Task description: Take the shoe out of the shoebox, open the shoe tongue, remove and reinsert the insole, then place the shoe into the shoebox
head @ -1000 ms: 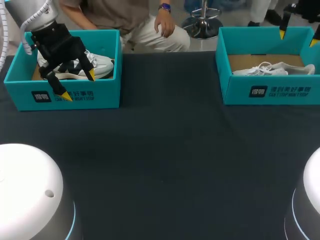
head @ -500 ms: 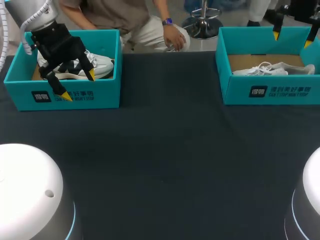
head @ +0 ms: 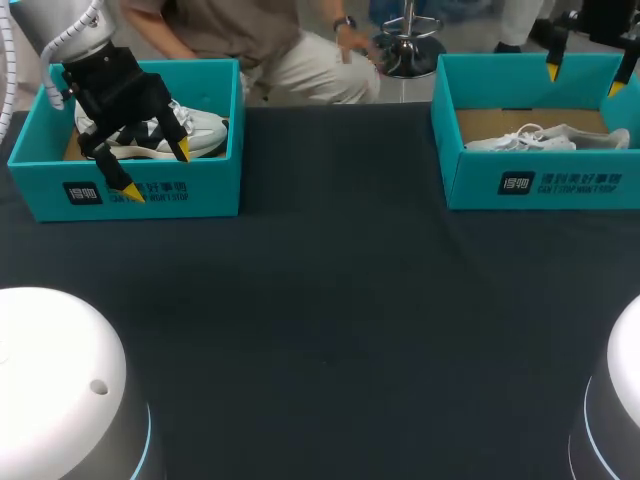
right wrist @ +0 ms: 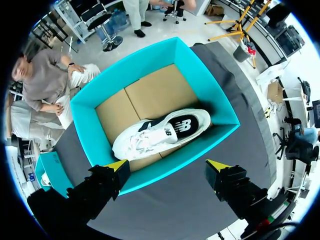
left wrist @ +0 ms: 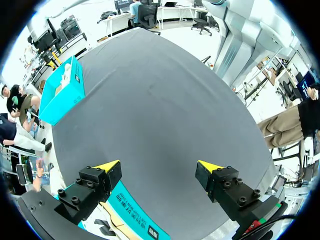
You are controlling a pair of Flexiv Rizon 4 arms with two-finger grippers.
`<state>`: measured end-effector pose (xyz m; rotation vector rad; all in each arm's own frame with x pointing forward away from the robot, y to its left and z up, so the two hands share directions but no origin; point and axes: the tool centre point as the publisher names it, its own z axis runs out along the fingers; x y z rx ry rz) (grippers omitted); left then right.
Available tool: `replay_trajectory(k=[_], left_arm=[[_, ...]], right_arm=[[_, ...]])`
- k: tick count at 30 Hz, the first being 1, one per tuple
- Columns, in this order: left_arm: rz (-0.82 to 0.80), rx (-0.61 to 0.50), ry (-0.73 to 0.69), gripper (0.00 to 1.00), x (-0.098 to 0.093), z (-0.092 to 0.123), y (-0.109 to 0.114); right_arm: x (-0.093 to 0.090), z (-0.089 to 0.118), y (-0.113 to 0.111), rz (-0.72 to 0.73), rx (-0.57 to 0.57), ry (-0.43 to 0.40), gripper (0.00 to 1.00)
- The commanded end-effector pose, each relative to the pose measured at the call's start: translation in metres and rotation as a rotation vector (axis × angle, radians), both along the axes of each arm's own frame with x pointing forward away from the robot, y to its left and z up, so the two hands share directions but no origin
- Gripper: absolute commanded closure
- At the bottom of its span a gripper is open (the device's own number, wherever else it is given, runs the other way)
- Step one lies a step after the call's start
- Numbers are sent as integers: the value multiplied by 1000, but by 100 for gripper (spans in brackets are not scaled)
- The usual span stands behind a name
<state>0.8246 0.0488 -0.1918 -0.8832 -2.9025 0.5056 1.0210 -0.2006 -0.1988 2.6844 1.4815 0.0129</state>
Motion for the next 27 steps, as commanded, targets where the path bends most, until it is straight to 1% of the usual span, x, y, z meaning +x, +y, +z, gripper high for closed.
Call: replay_trajectory(k=[1,5,9,14,18,23,27], left_arm=[[-1,3,1,0,1,0,0],[44,10,-34,0,24,8,23],[50,18,-65,0,34,16,42],[48,20,-75,0,37,17,54],[58,33,-86,0,44,15,61],[69,58,-101,0,59,10,70],[87,81,-121,0,78,7,86]], right_arm=[[-2,0,0,0,0,-3,0],[-2,0,0,0,0,-3,0],[-2,0,0,0,0,-3,0],[-2,0,0,0,0,-3,0],[-2,0,0,0,0,-3,0],[-2,0,0,0,0,-3,0],[-2,0,0,0,0,-3,0]])
